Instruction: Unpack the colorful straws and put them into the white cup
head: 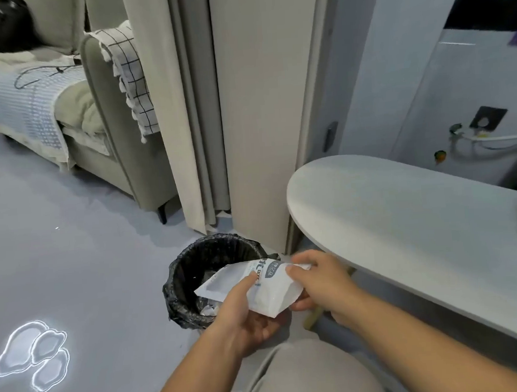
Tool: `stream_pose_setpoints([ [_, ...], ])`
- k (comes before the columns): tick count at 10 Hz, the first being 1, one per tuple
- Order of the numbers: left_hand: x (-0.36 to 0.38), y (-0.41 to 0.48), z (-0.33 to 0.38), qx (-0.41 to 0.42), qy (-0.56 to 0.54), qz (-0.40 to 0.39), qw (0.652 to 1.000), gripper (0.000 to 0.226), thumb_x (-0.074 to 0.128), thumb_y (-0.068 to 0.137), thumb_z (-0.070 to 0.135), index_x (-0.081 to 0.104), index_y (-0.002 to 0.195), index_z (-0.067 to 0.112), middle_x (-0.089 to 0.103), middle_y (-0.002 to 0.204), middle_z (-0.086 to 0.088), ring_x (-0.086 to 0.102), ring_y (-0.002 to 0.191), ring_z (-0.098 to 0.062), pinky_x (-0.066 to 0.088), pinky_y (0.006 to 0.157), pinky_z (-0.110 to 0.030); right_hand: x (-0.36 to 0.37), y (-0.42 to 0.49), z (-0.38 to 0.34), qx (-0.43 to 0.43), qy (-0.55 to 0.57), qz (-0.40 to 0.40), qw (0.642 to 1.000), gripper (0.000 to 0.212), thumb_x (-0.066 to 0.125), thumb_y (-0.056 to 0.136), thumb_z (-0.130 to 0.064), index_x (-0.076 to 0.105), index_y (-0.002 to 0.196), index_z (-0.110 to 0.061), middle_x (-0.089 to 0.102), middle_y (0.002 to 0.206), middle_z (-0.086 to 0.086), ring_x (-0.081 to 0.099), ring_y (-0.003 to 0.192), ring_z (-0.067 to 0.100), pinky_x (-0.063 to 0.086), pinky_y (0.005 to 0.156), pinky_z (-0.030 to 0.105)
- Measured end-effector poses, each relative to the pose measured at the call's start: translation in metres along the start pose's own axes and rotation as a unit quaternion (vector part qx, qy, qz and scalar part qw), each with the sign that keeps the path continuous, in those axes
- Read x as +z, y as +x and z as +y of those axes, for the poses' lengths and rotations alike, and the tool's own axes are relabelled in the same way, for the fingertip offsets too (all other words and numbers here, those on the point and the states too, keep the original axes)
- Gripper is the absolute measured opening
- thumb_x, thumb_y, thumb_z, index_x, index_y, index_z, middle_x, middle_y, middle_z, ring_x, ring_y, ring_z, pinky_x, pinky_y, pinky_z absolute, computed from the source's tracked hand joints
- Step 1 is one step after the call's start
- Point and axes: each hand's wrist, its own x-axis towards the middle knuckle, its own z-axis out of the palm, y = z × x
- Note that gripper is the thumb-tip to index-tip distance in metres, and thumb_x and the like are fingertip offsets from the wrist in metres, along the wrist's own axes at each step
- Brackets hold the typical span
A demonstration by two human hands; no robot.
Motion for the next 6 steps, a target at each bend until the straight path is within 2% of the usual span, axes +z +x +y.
stream_pose_setpoints([
  [1,-0.009,0.003,-0.003,-0.005,0.01,-0.002,1.0,0.039,0.063,0.097,0.038,0.07,0.11,0.002,0.075,0.072,-0.017,0.069,0.057,-0.03,0.052,0.039,-0.028,0.012,0.011,0.009,0.022,-0.014,-0.008,1.0,0.033,0.067,0.092,-0.022,0.059,0.124,-0.021,0.063,0.118,0.013,0.072,0.083,0.034,0.061,0.052,0.037],
  [2,-0.011,0.003,-0.004,-0.017,0.035,0.002,0.999,0.045,0.059,0.099,0.041,0.069,0.107,-0.002,0.074,0.072,-0.019,0.067,0.048,-0.03,0.052,0.04,-0.029,0.021,0.018,0.015,0.02,-0.024,-0.014,0.999,0.045,0.066,0.092,-0.027,0.053,0.135,-0.026,0.063,0.116,0.01,0.073,0.082,0.032,0.062,0.053,0.039],
  [3,-0.014,0.01,-0.008,-0.025,0.071,0.007,0.997,0.053,0.059,0.098,0.047,0.067,0.106,-0.005,0.077,0.095,-0.027,0.071,0.078,-0.035,0.06,0.082,-0.043,0.023,0.021,0.018,0.015,-0.03,-0.023,0.999,0.057,0.065,0.091,-0.039,0.046,0.144,-0.034,0.064,0.117,0.005,0.073,0.085,0.03,0.06,0.05,0.035],
  [4,-0.016,0.014,-0.01,-0.023,0.091,-0.001,0.996,0.059,0.062,0.095,0.051,0.063,0.102,-0.008,0.073,0.104,-0.028,0.067,0.094,-0.039,0.056,0.091,-0.045,0.018,0.022,0.021,0.009,-0.033,-0.022,0.999,0.06,0.061,0.09,-0.05,0.044,0.146,-0.037,0.061,0.13,0.005,0.071,0.094,0.03,0.063,0.055,0.039],
  [5,-0.01,0.014,-0.011,-0.019,0.105,-0.012,0.994,0.065,0.064,0.092,0.057,0.062,0.104,-0.007,0.07,0.109,-0.027,0.068,0.097,-0.038,0.055,0.101,-0.047,0.004,0.015,0.02,-0.004,-0.051,-0.005,0.999,0.051,0.058,0.093,-0.047,0.048,0.142,-0.036,0.062,0.128,0.004,0.072,0.091,0.027,0.064,0.062,0.041],
  [6,0.0,0.007,-0.012,-0.025,0.141,-0.028,0.989,0.067,0.067,0.089,0.058,0.061,0.107,-0.006,0.072,0.116,-0.028,0.069,0.103,-0.038,0.051,0.108,-0.048,-0.018,0.0,0.021,-0.005,-0.046,0.002,0.999,0.031,0.056,0.097,-0.041,0.061,0.124,-0.028,0.067,0.114,0.004,0.073,0.085,0.024,0.064,0.072,0.044],
])
